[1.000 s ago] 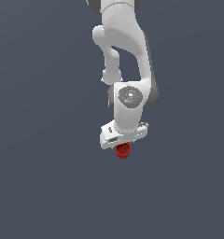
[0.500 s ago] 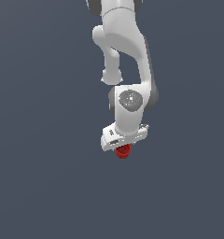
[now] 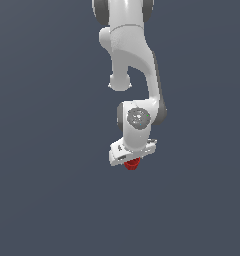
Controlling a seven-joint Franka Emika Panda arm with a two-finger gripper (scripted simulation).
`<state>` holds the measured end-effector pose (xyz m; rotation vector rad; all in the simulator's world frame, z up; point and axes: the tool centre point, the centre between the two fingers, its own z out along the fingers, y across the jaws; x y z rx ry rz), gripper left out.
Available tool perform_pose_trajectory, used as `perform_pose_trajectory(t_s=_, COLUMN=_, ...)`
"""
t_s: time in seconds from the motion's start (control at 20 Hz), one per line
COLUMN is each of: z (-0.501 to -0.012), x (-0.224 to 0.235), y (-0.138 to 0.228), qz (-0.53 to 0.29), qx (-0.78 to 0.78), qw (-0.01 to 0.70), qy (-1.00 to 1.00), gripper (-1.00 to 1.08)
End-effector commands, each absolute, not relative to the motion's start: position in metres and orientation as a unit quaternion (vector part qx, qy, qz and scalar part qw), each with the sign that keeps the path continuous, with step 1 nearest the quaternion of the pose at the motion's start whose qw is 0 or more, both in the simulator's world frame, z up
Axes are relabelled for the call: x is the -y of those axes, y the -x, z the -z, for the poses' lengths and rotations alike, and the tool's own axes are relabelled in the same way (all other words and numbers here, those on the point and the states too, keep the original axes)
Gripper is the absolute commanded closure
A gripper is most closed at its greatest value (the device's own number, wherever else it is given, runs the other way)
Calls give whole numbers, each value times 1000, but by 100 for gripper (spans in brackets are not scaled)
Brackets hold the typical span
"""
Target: Pick up the object and move it to a goal position.
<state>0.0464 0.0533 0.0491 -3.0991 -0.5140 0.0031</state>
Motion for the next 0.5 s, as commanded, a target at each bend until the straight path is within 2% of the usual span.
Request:
perform_pose_trajectory(t_s=0.0, z=-47, x=-53, y=-48, qz=0, qx=164, qw=0, qy=987, gripper=-92)
perform_pose_trajectory(t_s=0.05, z=-47, x=-53, y=-48, qz=0, qx=164, qw=0, qy=987, gripper=-92)
perform_pose_trajectory(t_s=0.1, z=-47, x=-53, y=-48, qz=0, qx=164, qw=0, qy=987, gripper=108)
perform_pose_trajectory(t_s=0.45, z=-47, x=-53, y=-48, qz=0, qx=164, qw=0, qy=987, gripper=108)
